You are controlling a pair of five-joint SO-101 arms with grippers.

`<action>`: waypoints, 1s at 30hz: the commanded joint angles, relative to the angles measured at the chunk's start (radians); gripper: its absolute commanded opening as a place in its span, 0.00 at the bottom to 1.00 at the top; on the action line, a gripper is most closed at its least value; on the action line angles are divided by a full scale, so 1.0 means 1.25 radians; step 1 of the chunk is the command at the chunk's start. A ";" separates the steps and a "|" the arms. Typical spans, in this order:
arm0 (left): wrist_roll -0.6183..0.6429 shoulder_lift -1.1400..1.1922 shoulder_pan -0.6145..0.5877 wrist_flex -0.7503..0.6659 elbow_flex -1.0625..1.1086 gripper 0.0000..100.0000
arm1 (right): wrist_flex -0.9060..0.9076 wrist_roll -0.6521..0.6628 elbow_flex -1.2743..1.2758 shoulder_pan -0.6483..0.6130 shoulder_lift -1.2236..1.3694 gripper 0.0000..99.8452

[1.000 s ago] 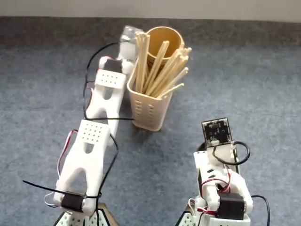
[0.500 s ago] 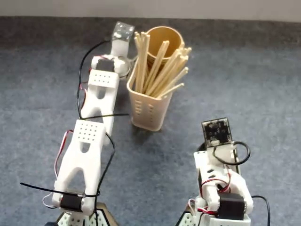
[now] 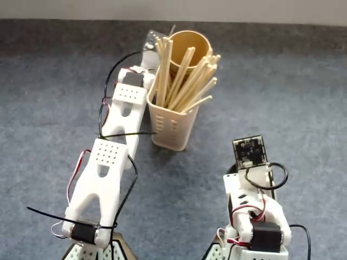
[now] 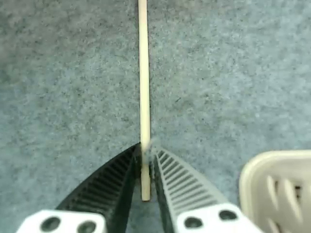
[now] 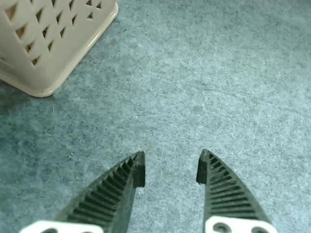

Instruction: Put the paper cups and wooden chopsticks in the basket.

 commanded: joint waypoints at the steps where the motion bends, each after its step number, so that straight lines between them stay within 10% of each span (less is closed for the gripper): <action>1: -0.002 -0.004 -0.025 0.065 -0.008 0.01 | -0.003 0.010 -0.003 -0.006 -0.001 0.19; 10: -0.005 -0.179 -0.075 0.528 -0.116 0.01 | -0.006 0.010 -0.003 -0.006 0.001 0.19; 19: -0.002 -0.557 -0.105 0.523 0.010 0.01 | -0.006 0.010 -0.003 -0.006 0.004 0.19; 30: -0.012 -0.990 0.250 0.490 -0.133 0.00 | -0.004 0.010 -0.003 -0.002 0.001 0.19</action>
